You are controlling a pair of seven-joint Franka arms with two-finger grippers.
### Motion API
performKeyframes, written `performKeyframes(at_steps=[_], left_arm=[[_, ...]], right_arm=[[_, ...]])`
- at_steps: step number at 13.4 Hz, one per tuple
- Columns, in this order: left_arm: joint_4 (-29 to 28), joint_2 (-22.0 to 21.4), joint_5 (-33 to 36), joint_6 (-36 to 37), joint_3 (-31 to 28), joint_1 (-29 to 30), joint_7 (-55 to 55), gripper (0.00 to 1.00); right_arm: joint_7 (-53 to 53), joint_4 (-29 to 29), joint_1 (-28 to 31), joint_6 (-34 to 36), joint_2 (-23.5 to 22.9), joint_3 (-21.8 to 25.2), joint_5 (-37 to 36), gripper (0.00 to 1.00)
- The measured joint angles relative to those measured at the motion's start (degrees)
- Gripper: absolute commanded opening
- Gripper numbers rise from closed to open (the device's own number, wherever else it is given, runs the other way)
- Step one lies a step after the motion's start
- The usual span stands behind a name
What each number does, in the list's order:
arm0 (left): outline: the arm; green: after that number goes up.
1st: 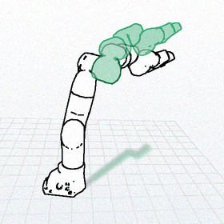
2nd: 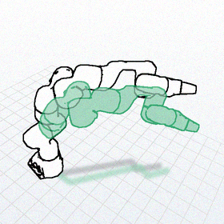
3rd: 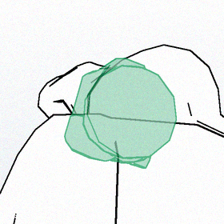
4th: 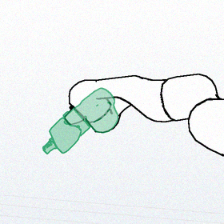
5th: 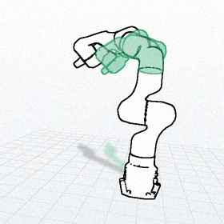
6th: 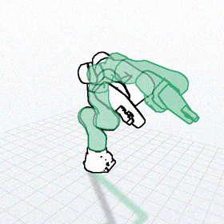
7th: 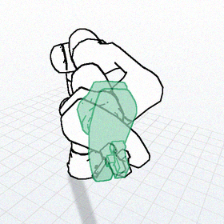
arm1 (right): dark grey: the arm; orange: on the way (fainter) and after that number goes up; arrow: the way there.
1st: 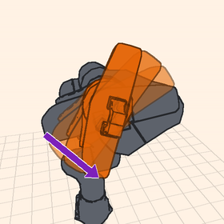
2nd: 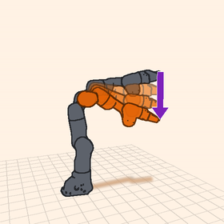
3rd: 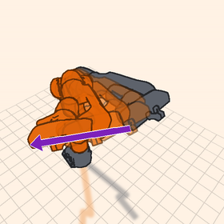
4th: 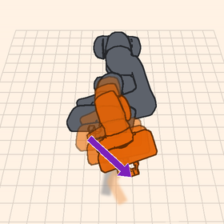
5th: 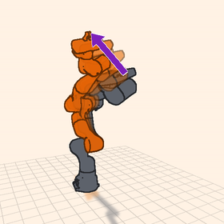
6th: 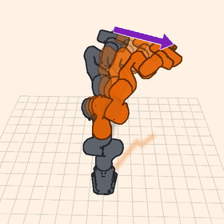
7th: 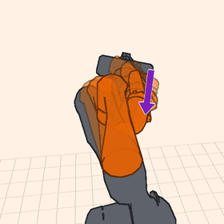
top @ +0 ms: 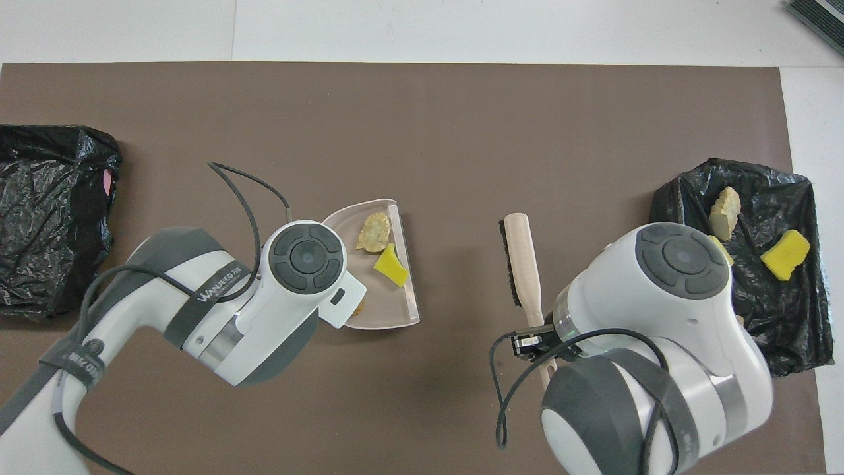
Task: Sweep and dump trash in bin
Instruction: 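Carry the dustpan to the black bag and tip it with the left gripper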
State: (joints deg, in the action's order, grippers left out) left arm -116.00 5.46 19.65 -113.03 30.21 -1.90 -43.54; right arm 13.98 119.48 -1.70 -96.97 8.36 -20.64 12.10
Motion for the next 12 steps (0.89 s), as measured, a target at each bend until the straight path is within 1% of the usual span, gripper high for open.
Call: performKeyframes(at_steps=[3, 7, 9, 12], left_arm=[[0.0, -4.5, -3.9, 0.6, -5.7, -0.2, -9.3, 0.0], [0.1, -11.1, -7.6, 4.1, -16.9, -0.9, -24.8, 0.0], [1.1, -12.9, -8.5, 5.5, -22.6, -1.5, -30.5, 0.0], [4.3, -13.4, -8.7, 6.8, -29.7, -2.4, -34.0, 0.0]], right_arm=[[0.6, 0.7, -0.5, -0.3, 0.7, -0.4, 0.0, 0.0], [9.1, 3.4, -6.5, -4.0, 0.7, -1.0, 0.1, 0.0], [13.0, 3.9, -9.4, -4.8, 0.7, -1.2, 0.1, 0.0], [16.9, 4.7, -12.6, -5.3, 0.6, -1.3, 0.2, 0.0]])
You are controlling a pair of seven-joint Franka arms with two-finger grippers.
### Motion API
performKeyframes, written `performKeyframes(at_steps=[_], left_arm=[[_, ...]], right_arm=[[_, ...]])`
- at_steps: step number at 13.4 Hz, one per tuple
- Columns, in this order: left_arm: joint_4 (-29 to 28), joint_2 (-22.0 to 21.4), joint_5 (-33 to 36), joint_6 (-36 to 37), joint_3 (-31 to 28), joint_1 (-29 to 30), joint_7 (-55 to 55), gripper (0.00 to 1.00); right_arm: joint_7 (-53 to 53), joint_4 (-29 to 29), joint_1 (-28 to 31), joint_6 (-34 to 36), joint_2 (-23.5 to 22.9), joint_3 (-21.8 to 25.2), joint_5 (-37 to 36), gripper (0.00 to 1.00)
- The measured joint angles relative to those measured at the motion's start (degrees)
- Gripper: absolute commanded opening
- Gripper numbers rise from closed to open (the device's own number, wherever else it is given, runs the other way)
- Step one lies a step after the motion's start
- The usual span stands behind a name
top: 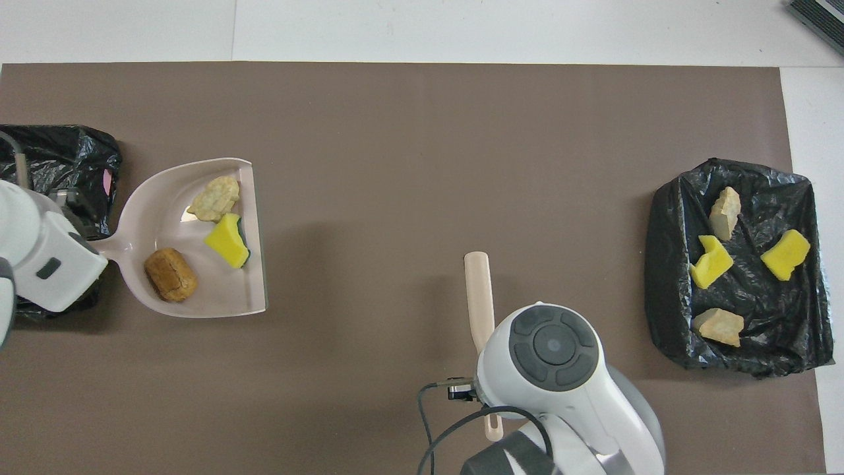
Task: Sweep and dump trash in bin
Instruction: 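Carry the dustpan to the black bag and tip it with the left gripper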
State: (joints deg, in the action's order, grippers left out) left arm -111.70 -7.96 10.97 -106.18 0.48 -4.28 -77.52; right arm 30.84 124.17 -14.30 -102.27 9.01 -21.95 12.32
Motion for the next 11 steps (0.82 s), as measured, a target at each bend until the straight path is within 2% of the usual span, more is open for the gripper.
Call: performKeyframes(at_steps=[6, 11], left_arm=[[6.7, 1.8, -0.2, 0.0, -13.6, -0.2, -14.1, 0.0], [16.4, 8.0, -3.4, 0.3, -24.7, -0.2, -28.1, 0.0]], right_arm=[[5.7, 4.5, -7.2, -8.5, -1.9, -0.1, 0.4, 0.0], [6.0, 9.4, -10.6, -13.9, -2.8, -0.1, 3.1, 0.0]])
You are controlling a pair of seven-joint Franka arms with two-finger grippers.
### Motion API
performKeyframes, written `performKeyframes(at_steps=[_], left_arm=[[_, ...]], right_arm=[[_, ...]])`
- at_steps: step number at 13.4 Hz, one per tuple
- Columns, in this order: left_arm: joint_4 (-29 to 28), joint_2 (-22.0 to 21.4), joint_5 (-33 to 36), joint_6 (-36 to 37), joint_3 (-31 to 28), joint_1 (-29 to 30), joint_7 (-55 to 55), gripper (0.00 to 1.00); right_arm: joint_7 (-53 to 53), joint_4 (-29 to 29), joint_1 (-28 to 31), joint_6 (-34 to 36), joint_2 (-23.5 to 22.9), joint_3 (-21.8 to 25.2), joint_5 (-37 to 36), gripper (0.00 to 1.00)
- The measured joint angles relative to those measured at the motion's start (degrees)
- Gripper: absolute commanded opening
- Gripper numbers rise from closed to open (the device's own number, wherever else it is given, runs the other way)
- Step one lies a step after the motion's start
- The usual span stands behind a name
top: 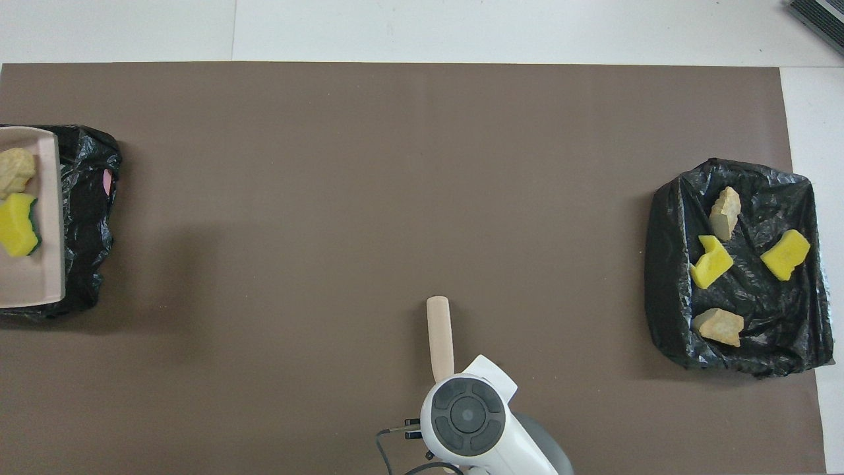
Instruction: Sweep and dump trash in bin
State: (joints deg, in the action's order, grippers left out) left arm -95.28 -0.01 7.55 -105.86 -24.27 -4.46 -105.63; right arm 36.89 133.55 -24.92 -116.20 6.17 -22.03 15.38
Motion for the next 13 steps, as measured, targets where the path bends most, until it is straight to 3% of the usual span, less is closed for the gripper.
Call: performKeyframes(at_steps=[5, 10, 13], left_arm=[[6.9, 8.1, -0.2, -2.2, -4.0, 0.4, -5.1, 0.0], [8.0, 14.4, 2.6, -12.8, -5.2, 2.8, -8.1, 0.0], [7.8, 16.2, 6.7, -15.4, -5.4, 3.6, -8.1, 0.0]], right_arm=[[1.0, 3.0, -2.5, -4.5, 0.0, 0.0, 1.6, 0.0], [4.4, 4.2, -3.5, -6.7, -0.4, 0.0, 1.7, 0.0], [5.3, 4.3, -4.1, -7.0, -0.4, 0.0, 1.7, 0.0]])
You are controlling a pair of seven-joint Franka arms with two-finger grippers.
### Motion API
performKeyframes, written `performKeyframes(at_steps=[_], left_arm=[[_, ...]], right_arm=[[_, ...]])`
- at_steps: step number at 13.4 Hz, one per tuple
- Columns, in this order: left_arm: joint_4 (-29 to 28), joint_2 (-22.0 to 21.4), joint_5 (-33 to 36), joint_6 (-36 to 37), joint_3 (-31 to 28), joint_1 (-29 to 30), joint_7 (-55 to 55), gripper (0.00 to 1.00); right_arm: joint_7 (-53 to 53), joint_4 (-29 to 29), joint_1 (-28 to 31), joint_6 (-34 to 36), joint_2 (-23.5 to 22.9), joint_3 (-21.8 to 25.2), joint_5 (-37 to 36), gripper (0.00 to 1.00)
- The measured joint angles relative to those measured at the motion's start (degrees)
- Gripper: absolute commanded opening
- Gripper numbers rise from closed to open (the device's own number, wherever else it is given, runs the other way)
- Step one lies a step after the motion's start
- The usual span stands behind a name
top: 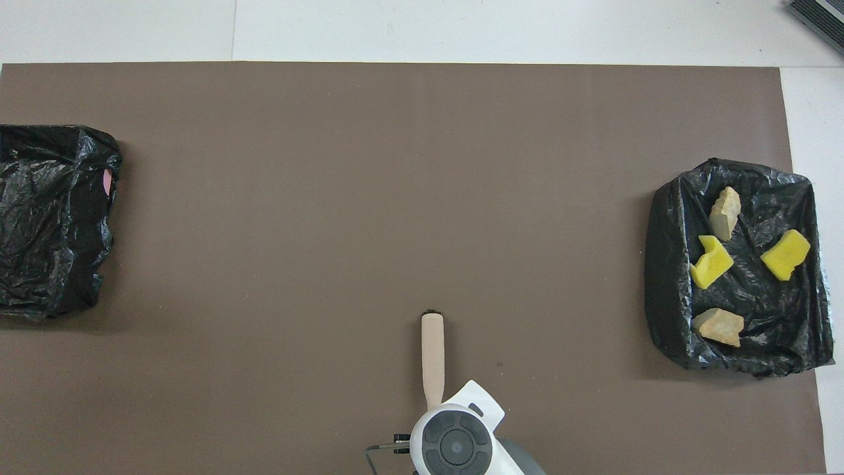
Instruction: Sweep and dump trash in bin
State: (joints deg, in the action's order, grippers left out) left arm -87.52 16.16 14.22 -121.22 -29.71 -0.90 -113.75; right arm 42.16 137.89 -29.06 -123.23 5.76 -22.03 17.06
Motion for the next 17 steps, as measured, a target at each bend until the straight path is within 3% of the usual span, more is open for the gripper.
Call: performKeyframes(at_steps=[1, 2, 3, 4, 5, 10, 17], left_arm=[[-0.3, 0.4, 1.8, -0.8, 0.0, 0.4, 0.0, 0.0], [-0.9, 0.8, 3.8, -2.1, 0.0, 0.6, 0.0, 0.0], [-2.1, 1.1, 5.8, -4.3, -0.1, 0.7, 0.0, 0.0], [-3.6, 1.4, 8.0, -7.0, -0.1, 0.7, 0.1, 0.0], [-4.9, 1.7, 10.1, -9.4, -0.1, 0.7, 0.3, 0.0], [-7.5, 2.1, 20.5, -13.2, 0.2, 0.5, 5.5, 0.0], [-7.3, 1.8, 33.2, -13.3, 0.5, 0.3, 8.1, 0.0]], right_arm=[[0.0, 0.0, 0.0, 0.0, 0.0, 0.0, -0.1, 0.04], [0.0, 0.0, 0.0, 0.0, 0.0, 0.0, -0.1, 0.19], [0.0, 0.0, 0.0, 0.0, 0.0, 0.0, -0.1, 0.5], [-0.1, 0.0, 0.0, 0.0, 0.0, 0.0, -0.1, 0.92], [-0.1, 0.1, 0.0, -0.1, -0.2, 0.0, -0.1, 1.0], [-0.2, -2.3, 0.5, -0.9, -1.5, 0.4, -3.5, 1.0], [-3.5, -12.4, 10.3, -0.5, -6.2, 0.9, -12.2, 1.0]])
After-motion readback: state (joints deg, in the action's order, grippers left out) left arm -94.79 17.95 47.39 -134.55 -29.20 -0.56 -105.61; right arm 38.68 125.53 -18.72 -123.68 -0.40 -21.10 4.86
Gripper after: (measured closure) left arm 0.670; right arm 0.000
